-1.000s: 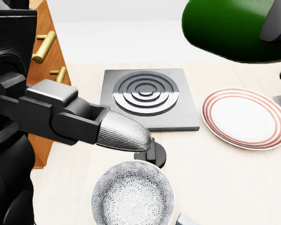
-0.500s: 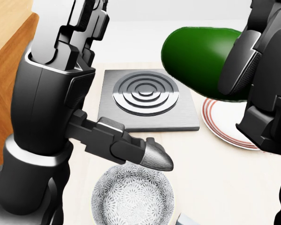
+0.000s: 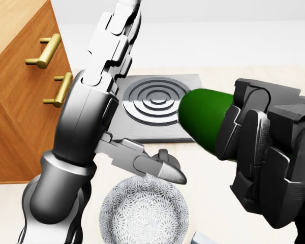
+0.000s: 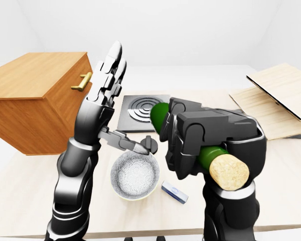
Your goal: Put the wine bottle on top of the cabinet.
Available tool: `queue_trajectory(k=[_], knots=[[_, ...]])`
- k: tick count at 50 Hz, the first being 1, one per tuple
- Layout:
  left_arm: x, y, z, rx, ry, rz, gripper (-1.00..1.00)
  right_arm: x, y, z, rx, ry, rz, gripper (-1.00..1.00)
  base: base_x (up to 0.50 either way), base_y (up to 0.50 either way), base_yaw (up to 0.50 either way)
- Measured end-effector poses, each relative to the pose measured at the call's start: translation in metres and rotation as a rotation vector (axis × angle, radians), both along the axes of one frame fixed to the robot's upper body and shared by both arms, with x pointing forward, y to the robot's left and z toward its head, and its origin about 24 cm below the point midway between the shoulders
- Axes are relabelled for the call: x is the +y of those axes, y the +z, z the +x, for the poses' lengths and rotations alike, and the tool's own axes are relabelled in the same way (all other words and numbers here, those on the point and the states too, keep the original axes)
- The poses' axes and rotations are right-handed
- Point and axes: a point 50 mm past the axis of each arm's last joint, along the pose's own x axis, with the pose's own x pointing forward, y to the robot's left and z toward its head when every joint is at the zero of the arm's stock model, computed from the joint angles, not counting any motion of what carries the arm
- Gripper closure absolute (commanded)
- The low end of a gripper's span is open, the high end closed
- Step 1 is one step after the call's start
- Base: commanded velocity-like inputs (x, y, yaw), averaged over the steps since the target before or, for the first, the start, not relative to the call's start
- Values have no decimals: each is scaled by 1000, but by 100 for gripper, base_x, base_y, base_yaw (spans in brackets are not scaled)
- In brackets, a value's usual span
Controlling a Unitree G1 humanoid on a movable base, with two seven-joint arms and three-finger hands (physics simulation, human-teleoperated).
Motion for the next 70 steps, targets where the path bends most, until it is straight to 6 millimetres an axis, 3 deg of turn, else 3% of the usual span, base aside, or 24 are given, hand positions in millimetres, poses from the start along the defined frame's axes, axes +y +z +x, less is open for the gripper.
queue_trajectory(k=[15, 33, 44, 64, 65, 66, 70], knots=[[-5, -6, 7, 41, -2, -5, -100, 11, -28, 16, 174, 32, -22, 100, 0, 0, 0], [-7, -13, 9, 77, -13, -15, -100, 34, -12, 36, 111, 125, -35, 100, 0, 0, 0], [-15, -30, 7, 149, -34, -5, -100, 42, -4, 40, 77, 154, -40, 100, 0, 0, 0], [-30, -67, 13, 302, -38, 67, -100, 38, -35, 39, 232, 72, -25, 100, 0, 0, 0], [-30, -68, 13, 308, -38, 70, -91, 39, -36, 38, 235, 72, -25, 100, 0, 0, 0], [-30, -69, 14, 313, -38, 71, 100, 38, -37, 37, 240, 71, -24, 100, 0, 0, 0], [-29, -74, 14, 331, -28, 70, 100, 38, -43, 33, 268, 73, -17, 100, 0, 0, 0]])
